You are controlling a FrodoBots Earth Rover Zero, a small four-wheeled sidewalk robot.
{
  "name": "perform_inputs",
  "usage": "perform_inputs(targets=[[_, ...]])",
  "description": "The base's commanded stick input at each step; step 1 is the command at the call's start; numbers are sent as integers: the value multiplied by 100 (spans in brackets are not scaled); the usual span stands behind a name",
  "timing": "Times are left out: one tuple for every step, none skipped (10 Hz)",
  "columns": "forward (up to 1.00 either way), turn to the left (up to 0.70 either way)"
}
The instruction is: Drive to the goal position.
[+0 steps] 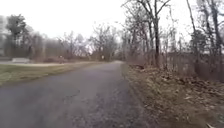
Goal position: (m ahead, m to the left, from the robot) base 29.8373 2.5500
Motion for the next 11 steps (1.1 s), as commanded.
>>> perform_inputs(targets=[[100,37],[100,25],[100,12],[100,0],[100,0],[100,0],[100,0],[100,0],[100,0],[100,0],[100,0]])
